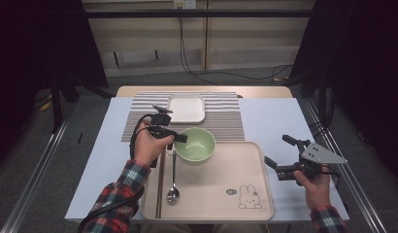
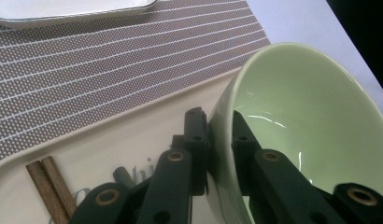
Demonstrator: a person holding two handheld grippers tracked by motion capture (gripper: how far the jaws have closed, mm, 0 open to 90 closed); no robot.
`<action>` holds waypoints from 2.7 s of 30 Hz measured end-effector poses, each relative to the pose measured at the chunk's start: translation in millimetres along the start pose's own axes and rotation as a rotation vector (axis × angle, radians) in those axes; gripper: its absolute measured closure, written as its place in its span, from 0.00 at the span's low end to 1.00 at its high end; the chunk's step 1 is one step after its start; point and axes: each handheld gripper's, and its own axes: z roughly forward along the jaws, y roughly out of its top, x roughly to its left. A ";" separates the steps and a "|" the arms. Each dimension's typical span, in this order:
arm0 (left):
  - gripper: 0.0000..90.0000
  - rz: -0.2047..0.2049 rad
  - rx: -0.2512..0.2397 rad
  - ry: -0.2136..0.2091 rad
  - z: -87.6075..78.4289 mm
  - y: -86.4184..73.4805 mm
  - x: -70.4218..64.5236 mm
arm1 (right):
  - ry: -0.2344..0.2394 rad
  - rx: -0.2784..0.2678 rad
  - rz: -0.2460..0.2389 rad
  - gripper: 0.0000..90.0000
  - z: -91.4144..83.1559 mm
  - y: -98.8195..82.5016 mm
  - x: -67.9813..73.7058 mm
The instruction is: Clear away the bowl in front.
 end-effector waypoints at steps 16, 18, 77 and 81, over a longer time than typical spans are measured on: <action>0.91 0.001 0.000 -0.024 2.3 -10.2 -4.5 | 0.000 -0.001 0.000 0.02 -0.3 0.2 0.1; 0.91 0.004 0.000 -0.023 2.8 -12.1 -3.4 | 0.004 -0.003 0.000 0.02 -0.2 0.2 0.0; 0.89 0.006 0.017 -0.031 15.6 -53.2 4.2 | 0.008 0.003 -0.007 0.02 1.7 -0.2 1.4; 0.88 -0.006 0.009 -0.043 16.3 -54.3 6.1 | 0.010 0.000 0.003 0.02 2.5 -0.1 1.9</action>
